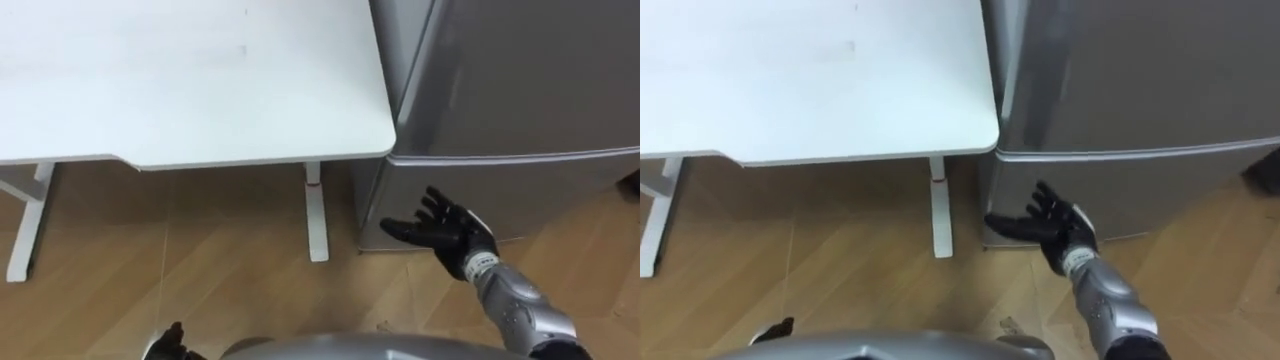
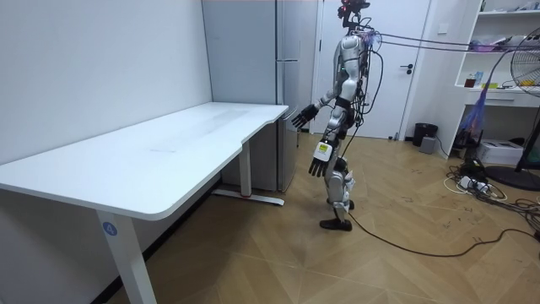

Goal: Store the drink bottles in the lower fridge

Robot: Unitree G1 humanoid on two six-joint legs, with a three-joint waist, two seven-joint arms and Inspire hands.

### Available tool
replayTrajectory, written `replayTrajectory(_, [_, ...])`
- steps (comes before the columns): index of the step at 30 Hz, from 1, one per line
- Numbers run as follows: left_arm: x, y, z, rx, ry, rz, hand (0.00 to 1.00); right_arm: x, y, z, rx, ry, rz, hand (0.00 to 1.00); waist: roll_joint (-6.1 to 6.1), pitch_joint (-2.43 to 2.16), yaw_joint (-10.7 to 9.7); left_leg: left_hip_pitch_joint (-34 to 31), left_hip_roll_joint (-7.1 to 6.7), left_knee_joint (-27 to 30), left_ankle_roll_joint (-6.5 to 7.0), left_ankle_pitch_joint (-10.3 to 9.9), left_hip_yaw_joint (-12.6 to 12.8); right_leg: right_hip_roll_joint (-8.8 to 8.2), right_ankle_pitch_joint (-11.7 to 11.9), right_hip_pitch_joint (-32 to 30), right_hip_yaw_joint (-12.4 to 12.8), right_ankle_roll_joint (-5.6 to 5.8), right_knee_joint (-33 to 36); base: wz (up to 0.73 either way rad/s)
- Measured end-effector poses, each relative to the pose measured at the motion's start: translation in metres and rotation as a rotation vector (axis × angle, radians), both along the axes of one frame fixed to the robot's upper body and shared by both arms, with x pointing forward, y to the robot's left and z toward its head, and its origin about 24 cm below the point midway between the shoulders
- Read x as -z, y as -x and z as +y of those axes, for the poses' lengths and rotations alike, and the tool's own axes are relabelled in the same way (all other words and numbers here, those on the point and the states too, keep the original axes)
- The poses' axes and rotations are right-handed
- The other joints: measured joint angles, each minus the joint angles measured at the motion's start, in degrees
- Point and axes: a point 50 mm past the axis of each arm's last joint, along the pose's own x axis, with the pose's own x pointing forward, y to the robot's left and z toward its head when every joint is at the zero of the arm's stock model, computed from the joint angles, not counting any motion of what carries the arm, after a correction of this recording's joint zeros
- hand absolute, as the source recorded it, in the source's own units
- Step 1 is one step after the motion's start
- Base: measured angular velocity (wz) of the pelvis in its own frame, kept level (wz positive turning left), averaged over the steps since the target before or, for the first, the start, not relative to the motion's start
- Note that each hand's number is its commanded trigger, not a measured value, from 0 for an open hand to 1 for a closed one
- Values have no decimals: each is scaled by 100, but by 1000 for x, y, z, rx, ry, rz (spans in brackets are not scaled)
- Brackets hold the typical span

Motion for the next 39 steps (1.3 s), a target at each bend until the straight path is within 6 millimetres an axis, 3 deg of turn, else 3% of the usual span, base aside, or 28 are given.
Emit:
replayTrajectory(6, [2,6,0,-10,1,24,0,24,36,-7,-43,79,185,0,21,6,62,-11,-12,31,-12,7,-53,-1,0,104,-123,0,-89,11])
replayTrajectory(15, [4,24,0,-124,26,54,0,42,86,-22,-51,150,416,0,20,17,134,42,-37,19,-17,11,-168,-12,-1,200,-220,2,-112,5])
replayTrajectory(24, [6,48,-3,-188,43,178,0,46,102,-27,74,74,508,0,-5,24,151,73,-90,82,-18,8,-348,-28,-24,387,-376,27,-204,11])
replayTrajectory(27, [6,52,-2,-194,43,198,0,46,105,-29,97,64,528,0,-31,-8,150,57,-107,120,-18,8,-349,-30,-39,396,-375,10,-282,0])
replayTrajectory(31, [6,54,-2,-200,52,208,0,46,109,-29,124,52,539,0,-53,-26,155,63,-112,127,-17,9,-352,-32,-53,410,-366,7,-282,0])
replayTrajectory(39, [7,47,-3,-192,73,203,0,47,112,-29,141,44,563,0,-194,-13,196,121,-117,202,-18,8,-288,-50,-89,491,-346,19,-274,0])
